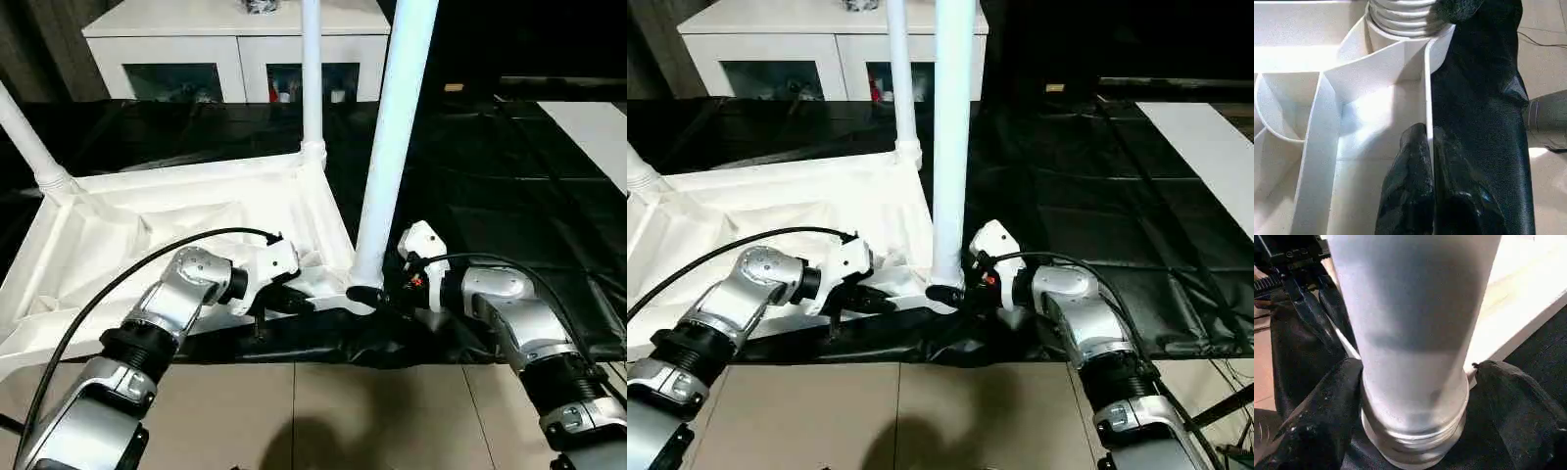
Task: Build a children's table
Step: Rotate leg to tighten
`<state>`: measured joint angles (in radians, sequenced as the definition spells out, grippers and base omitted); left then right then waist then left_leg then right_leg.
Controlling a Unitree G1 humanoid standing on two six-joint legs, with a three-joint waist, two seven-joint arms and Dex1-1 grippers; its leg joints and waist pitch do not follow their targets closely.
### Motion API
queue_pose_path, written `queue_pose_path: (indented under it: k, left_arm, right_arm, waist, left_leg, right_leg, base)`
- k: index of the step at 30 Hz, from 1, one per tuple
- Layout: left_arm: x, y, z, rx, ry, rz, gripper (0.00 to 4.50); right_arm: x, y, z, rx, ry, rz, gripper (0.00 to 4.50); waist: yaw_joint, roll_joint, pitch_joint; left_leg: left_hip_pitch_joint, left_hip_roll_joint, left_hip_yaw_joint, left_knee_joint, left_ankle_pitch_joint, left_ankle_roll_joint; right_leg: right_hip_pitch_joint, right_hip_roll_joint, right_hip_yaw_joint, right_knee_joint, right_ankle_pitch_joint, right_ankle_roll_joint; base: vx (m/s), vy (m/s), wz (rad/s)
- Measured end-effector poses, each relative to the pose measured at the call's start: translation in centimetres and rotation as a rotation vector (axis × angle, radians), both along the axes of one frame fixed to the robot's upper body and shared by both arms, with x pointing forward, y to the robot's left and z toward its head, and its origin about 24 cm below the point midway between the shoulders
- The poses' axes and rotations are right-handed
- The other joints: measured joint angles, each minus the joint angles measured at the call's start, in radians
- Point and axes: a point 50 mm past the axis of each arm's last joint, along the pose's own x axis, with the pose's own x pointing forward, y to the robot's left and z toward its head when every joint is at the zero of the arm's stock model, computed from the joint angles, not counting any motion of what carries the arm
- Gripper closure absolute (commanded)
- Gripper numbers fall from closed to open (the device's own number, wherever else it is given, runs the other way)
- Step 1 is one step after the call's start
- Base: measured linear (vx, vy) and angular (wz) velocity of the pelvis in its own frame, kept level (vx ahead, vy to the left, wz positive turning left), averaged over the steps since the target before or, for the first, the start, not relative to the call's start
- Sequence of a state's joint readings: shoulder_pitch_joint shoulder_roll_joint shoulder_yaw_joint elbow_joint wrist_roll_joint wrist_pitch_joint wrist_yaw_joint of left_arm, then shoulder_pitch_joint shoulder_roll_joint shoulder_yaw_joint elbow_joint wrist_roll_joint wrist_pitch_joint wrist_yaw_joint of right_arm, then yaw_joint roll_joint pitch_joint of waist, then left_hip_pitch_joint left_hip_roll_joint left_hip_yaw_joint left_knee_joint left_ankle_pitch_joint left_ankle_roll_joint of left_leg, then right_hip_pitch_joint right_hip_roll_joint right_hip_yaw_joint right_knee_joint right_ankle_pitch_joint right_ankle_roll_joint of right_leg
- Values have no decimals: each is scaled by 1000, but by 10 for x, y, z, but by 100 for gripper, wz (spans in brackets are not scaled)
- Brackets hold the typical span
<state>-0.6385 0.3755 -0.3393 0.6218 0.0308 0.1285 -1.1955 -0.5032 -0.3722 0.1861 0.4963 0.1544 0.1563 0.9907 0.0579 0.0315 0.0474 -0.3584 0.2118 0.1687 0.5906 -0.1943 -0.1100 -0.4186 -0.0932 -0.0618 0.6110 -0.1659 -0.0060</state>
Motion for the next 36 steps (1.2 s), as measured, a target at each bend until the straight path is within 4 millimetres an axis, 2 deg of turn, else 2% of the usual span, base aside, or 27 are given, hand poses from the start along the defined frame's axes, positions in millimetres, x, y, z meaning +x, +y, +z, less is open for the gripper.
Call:
queue_pose_path:
  k: [2,4,8,11,18,21,24,28,33,36]
  left_arm:
    - [0,0,0,0,-1,2,450]
    - [0,1,1,-1,-2,5,450]
    - [0,1,0,1,1,7,450]
    - [0,2,0,2,1,8,450]
    - [1,3,0,5,3,23,450]
    - [8,1,-1,11,-25,108,450]
    - [17,-13,-1,12,-52,209,450]
    - [31,-36,0,7,-78,366,450]
    - [38,-50,1,11,-92,445,450]
    - [39,-50,1,10,-94,451,450]
  right_arm:
    - [0,1,0,2,-2,3,83]
    - [0,2,0,5,-3,7,113]
    - [-1,3,-2,4,4,22,132]
    - [0,3,-2,4,7,25,167]
    - [1,7,-4,12,5,2,179]
    - [10,15,-7,27,-9,-121,181]
    - [21,20,-8,33,-21,-302,181]
    - [39,35,-6,65,0,-630,182]
    - [49,50,-4,80,10,-837,182]
    - [49,53,-5,97,1,-855,182]
  waist:
    - [0,0,0]
    - [0,0,0]
    - [0,0,0]
    - [0,0,0]
    - [-3,0,0]
    - [-11,0,0]
    - [-16,0,0]
    - [-23,1,0]
    - [-23,2,-1]
    - [-24,2,-1]
  left_leg:
    - [0,0,0,0,0,0]
    - [-1,0,0,0,0,0]
    - [-1,0,0,0,0,0]
    - [-1,0,0,0,0,0]
    - [-1,0,0,0,0,0]
    - [0,0,0,1,0,0]
    - [0,0,0,1,0,0]
    - [0,-2,0,1,0,0]
    - [-1,-2,0,0,0,0]
    - [-2,-2,0,0,0,0]
  right_leg:
    - [0,0,0,0,0,0]
    - [0,0,0,0,0,0]
    - [0,0,0,-1,0,0]
    - [0,0,0,0,0,0]
    - [0,1,0,0,0,0]
    - [1,1,0,0,0,0]
    - [1,0,1,-1,0,0]
    - [1,0,1,-1,0,0]
    - [1,0,1,-2,-1,2]
    - [1,0,2,-4,-1,2]
  base:
    - [0,0,0]
    - [0,0,0]
    - [0,0,0]
    - [0,0,0]
    - [0,0,0]
    - [0,0,0]
    - [0,0,0]
    - [0,0,0]
    - [0,0,0]
    - [0,0,0]
